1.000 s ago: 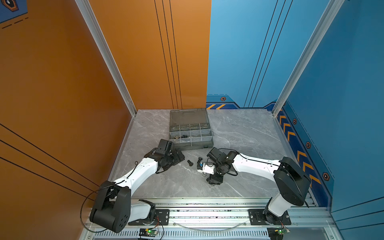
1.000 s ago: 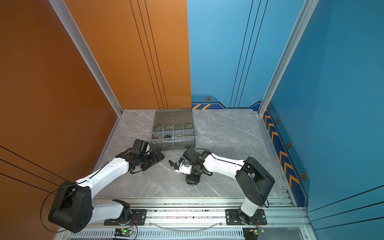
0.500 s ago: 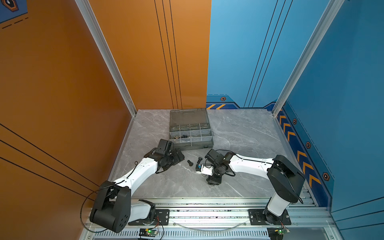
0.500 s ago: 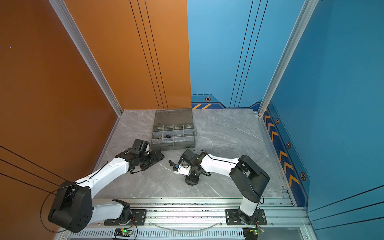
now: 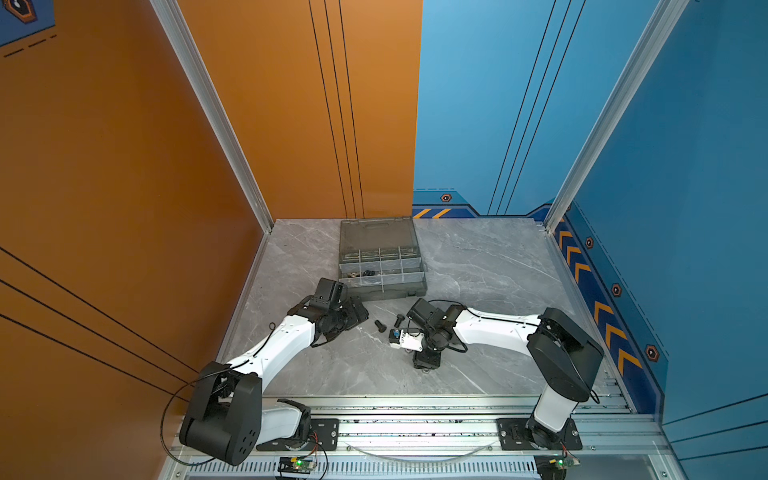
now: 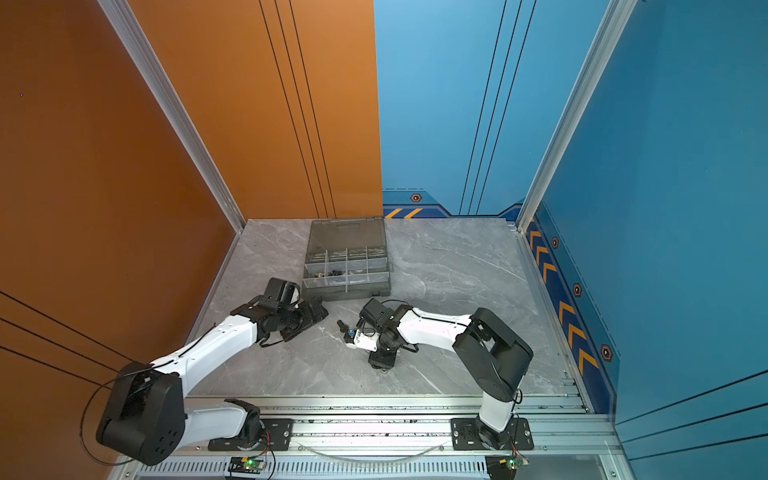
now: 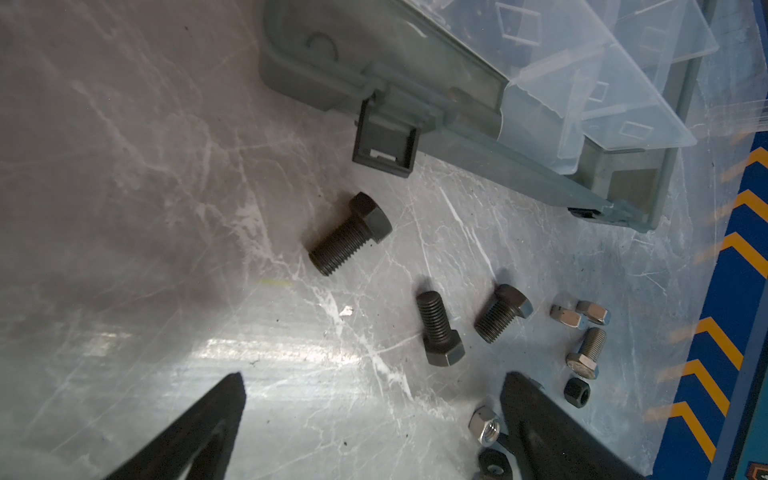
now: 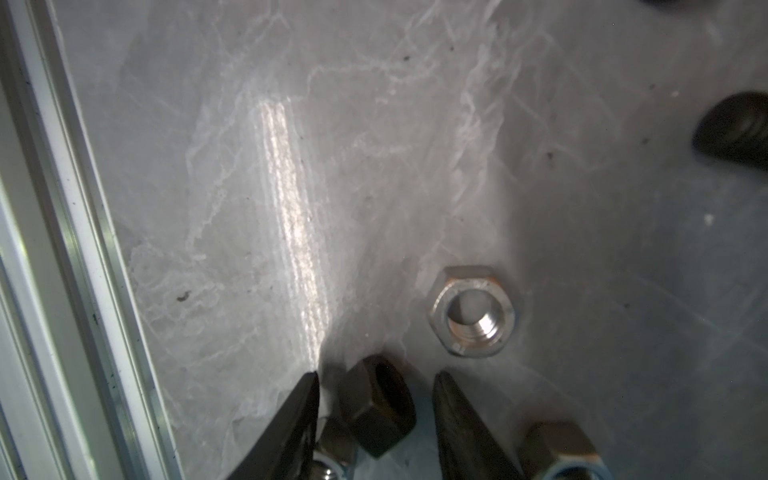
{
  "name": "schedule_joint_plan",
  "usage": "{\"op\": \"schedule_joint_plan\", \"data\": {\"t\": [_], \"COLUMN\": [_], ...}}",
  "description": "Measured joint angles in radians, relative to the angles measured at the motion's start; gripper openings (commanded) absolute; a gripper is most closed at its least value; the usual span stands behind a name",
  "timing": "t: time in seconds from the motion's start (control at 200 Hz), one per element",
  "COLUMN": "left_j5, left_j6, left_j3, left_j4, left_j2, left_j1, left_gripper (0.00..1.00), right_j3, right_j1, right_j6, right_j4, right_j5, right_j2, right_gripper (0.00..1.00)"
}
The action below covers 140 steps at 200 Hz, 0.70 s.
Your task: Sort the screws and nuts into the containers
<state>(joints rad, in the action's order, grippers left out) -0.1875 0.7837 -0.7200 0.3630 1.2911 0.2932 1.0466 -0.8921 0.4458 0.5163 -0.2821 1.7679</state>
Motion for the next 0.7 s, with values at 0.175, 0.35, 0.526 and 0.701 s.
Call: {"op": "schedule_joint_plan", "data": {"t": [0.175, 0.35, 0.526, 0.701], "left_j5": [0.000, 0.000, 0.000, -0.009], "left_j6": [0.000, 0.000, 0.000, 0.000], "left_j3": [0.000, 0.001, 0.008, 0.019], "left_j4": [0.000, 0.000, 0.000, -0.005], "left_j2": [0.000, 0.000, -0.001, -0.003], "left_j1": [-0.005, -0.009, -0.013, -0.021], "left_gripper": [0.98, 0.98, 0.98, 0.98], "right_j3": [0.004, 0.004, 0.011, 0.050], "right_j1": [0.000, 0.000, 0.003, 0.033], "right_j6": [-0.005, -0.019, -0.030, -0.036], "right_j4": [-0.009, -0.009, -0.001, 0.025], "right_j5": [0.003, 0.008, 0.007, -0.032], "right_j2": [0.005, 0.005, 0.005, -0.010], "right_gripper": [0.34, 0.18, 0.03, 0.00]}}
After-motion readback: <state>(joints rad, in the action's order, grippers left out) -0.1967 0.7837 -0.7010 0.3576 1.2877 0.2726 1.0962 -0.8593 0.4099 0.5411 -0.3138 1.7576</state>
